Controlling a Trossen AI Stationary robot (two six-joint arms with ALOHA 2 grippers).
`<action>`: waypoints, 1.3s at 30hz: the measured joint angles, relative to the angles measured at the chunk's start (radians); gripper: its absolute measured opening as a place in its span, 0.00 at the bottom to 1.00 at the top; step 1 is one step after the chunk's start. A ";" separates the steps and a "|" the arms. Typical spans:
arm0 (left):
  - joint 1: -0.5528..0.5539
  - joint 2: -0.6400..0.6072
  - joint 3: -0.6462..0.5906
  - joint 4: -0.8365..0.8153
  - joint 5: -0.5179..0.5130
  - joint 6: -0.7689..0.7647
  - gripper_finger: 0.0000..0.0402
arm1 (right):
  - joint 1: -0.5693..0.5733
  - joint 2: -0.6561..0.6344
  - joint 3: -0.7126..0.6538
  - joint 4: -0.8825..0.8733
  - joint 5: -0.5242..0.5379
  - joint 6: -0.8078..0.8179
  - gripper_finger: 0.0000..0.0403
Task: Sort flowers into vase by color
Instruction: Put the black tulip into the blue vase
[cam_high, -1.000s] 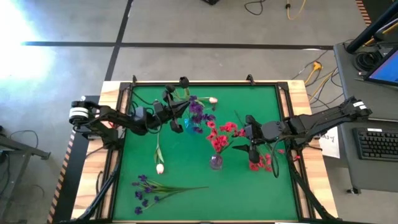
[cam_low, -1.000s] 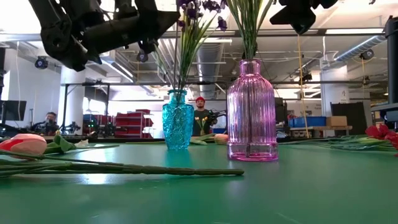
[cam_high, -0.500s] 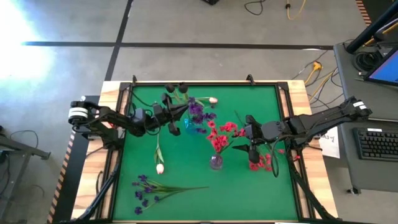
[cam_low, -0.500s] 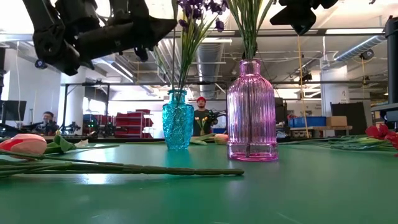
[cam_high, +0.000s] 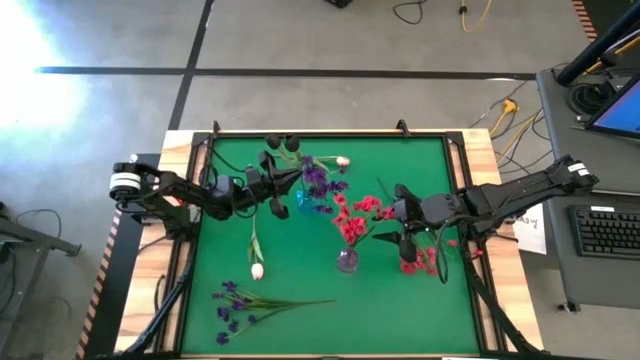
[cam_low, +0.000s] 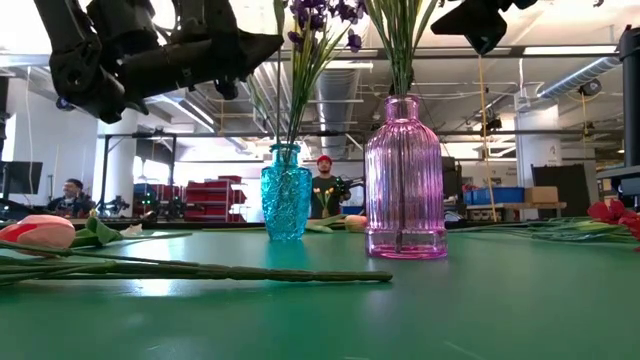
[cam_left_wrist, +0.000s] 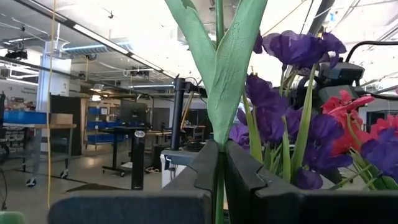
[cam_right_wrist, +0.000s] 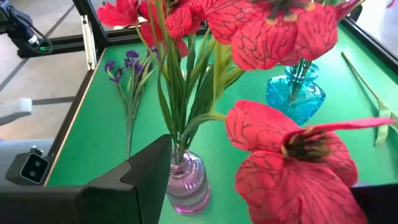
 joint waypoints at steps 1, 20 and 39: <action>0.000 -0.001 0.000 0.000 0.000 0.000 0.00 | 0.000 0.000 0.000 0.000 0.000 0.000 0.54; 0.001 -0.007 0.046 0.000 -0.009 0.003 0.00 | 0.000 0.000 0.000 0.000 0.027 -0.012 0.54; 0.002 -0.005 0.000 -0.033 -0.019 -0.073 0.00 | 0.000 0.000 0.000 -0.001 0.027 -0.008 0.54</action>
